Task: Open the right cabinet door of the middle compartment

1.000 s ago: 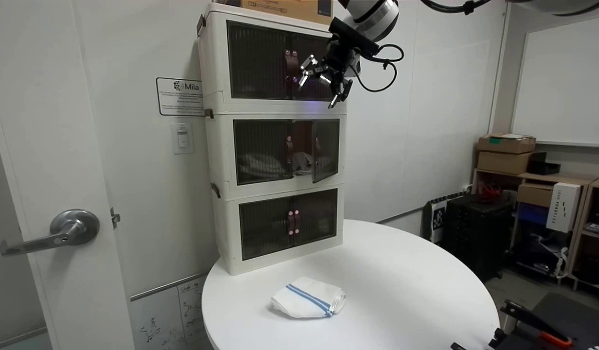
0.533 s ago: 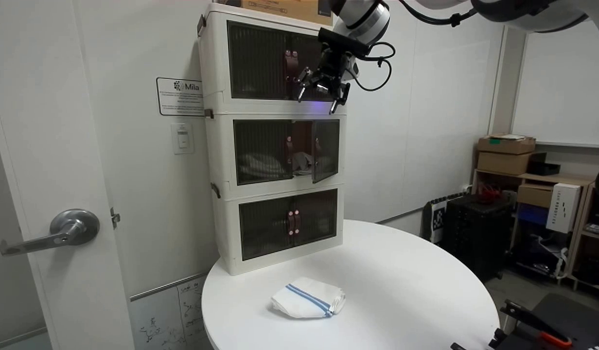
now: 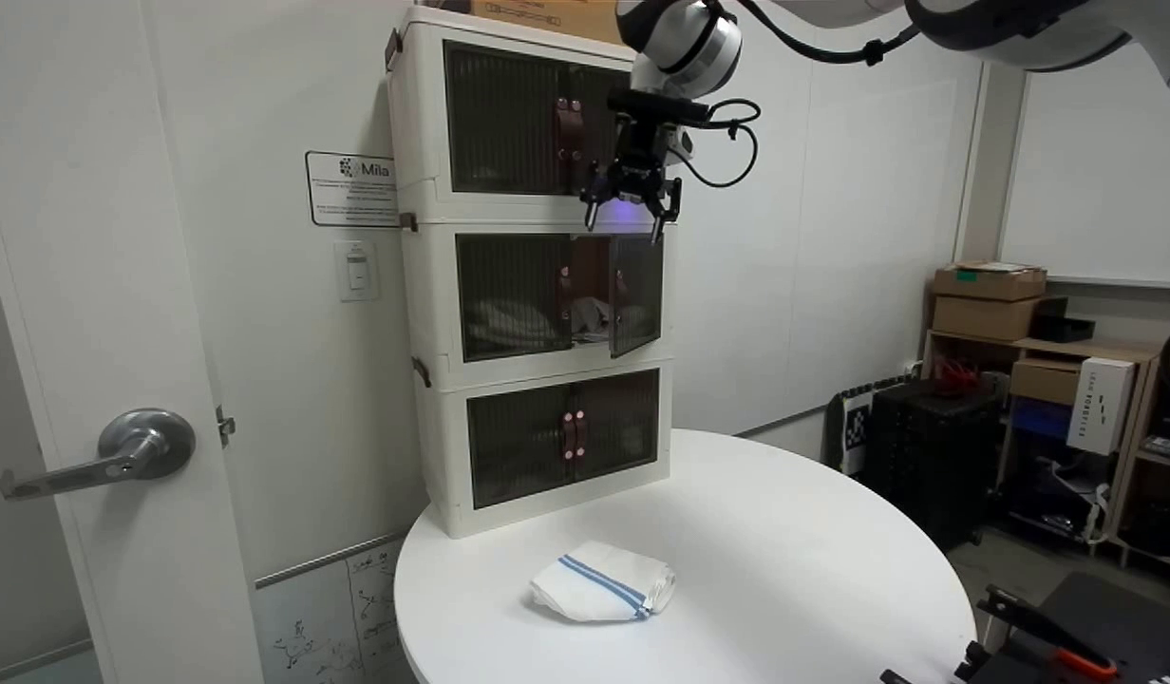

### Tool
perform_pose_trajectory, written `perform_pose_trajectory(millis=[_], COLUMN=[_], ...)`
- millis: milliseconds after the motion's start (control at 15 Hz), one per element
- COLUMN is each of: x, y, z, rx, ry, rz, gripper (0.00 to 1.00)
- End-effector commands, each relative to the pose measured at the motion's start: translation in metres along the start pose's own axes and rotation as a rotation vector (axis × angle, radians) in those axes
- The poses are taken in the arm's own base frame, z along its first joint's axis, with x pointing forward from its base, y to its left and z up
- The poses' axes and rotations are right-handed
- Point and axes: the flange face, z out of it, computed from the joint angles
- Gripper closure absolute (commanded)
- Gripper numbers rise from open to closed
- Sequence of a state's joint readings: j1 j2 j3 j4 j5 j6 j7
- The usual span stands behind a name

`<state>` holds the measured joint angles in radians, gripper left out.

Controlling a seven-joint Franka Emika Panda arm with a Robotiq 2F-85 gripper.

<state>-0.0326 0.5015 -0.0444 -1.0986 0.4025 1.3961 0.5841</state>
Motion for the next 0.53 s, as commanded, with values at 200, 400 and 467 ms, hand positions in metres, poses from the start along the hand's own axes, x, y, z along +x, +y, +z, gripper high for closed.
perform_pose_trajectory(millis=[200,400,467], x=[0.023,0.032,0.035], y=[0.005,0.007,0.009], z=[-0.012,-0.013,-0.013], rx=[-0.021,-0.018,-0.019], ry=[0.164,0.208,0.216], rz=[-0.023,-0.034,-0.030], gripper=[0.00,0.00,0.00])
